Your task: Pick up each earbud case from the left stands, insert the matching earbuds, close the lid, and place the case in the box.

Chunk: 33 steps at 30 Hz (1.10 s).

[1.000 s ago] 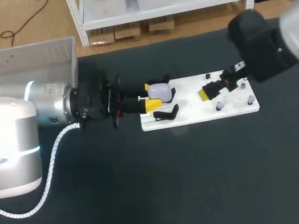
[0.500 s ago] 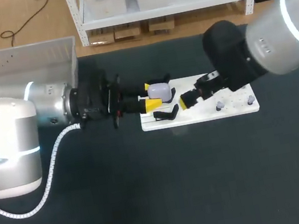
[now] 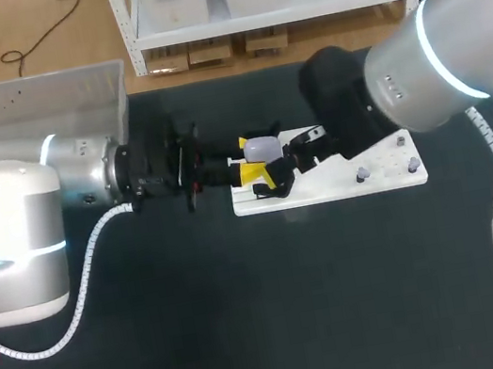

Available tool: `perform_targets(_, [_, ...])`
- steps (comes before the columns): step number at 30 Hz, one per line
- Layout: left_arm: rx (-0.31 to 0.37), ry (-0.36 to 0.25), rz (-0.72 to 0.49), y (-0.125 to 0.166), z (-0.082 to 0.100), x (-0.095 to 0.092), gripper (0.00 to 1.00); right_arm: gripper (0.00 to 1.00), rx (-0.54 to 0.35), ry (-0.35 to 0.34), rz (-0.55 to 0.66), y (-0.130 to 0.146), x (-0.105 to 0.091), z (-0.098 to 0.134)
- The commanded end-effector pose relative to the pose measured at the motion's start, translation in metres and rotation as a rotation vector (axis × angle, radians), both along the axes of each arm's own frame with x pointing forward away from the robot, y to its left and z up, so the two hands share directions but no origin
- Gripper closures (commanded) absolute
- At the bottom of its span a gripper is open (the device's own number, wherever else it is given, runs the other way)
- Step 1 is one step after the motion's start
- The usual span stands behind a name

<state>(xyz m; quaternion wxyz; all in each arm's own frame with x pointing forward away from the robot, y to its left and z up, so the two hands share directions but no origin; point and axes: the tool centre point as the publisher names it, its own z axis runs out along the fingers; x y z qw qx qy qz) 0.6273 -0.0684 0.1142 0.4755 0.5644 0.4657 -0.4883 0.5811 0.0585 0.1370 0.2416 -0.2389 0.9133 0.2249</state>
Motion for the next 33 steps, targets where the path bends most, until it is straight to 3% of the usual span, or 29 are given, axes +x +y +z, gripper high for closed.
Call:
perform_targets(1, [-0.002, -0.003, 0.005, 0.000, -0.001, -0.001, 1.00, 0.00, 0.010, 0.028, 0.018, 0.004, 0.013, -0.005])
perform_targets(33, [-0.002, -0.003, 0.005, 0.000, -0.001, -0.001, 1.00, 0.00, 0.016, 0.025, -0.052, -0.002, 0.040, -0.012])
